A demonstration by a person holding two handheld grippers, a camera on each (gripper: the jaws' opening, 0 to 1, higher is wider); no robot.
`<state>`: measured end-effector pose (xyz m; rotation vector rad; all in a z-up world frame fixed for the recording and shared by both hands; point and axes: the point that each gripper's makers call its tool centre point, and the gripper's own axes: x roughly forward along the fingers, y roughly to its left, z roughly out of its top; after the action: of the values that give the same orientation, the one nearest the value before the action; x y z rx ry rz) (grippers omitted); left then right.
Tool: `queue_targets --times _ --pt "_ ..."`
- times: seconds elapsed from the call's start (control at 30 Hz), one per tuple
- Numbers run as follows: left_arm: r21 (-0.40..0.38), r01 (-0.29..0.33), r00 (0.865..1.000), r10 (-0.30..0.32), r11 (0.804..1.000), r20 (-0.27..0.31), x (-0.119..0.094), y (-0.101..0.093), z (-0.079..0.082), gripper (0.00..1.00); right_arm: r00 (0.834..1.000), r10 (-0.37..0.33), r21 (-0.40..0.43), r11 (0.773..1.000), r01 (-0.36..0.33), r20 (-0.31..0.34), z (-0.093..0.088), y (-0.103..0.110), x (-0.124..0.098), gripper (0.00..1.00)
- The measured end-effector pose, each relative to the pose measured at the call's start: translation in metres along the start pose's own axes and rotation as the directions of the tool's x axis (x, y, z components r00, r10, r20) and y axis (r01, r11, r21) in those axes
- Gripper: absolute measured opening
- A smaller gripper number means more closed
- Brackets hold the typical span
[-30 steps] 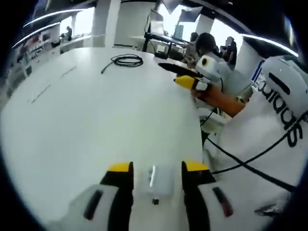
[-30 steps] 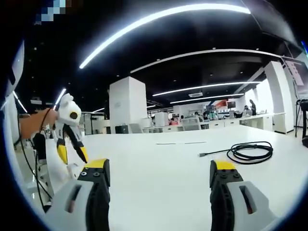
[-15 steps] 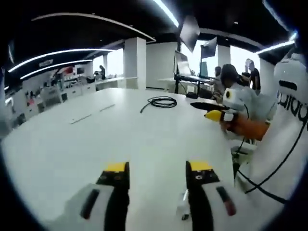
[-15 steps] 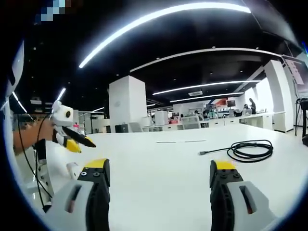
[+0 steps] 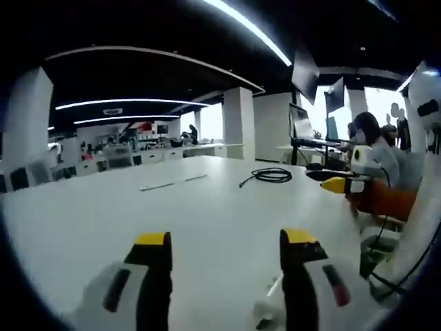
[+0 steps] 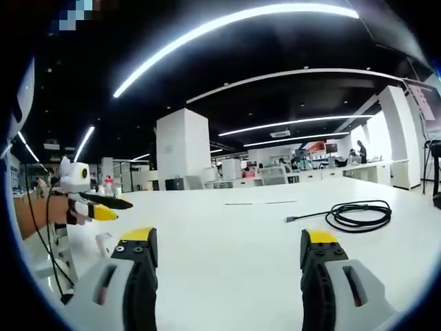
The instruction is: Plug the desk Type‑C cable into the charger adapter.
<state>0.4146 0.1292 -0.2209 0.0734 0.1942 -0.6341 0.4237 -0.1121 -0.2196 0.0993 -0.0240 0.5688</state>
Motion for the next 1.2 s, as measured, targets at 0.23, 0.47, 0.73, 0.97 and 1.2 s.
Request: queue_targets --times 0.23,0.47,0.73,0.97,1.2 --pt "-0.032 -0.121 0.981 0.124 0.992 0.151 -0.015 0.008 0.016 0.74 1.0 0.002 0.001 1.0 -0.002 -0.002 -0.001 0.001 0.0 0.86" --pt "-0.077 -0.192 0.967 0.202 0.978 0.154 -0.024 0.005 0.0 0.76 1.0 0.013 -0.003 1.0 -0.013 -0.003 0.0 0.005 0.001 0.86" --pt "-0.096 -0.237 0.953 0.25 0.967 0.169 -0.027 0.011 -0.003 0.85 1.0 0.011 -0.008 1.0 -0.011 0.001 0.003 0.005 0.0 0.86" --pt "-0.172 -0.294 0.932 0.322 0.94 0.169 -0.033 0.02 -0.005 0.97 1.0 0.018 -0.007 1.0 -0.018 -0.001 0.003 0.007 0.001 0.86" --pt "-0.175 -0.306 0.931 0.332 0.936 0.152 -0.035 0.02 -0.013 1.0 1.0 0.029 0.003 1.0 -0.029 -0.002 0.003 0.011 0.002 0.86"
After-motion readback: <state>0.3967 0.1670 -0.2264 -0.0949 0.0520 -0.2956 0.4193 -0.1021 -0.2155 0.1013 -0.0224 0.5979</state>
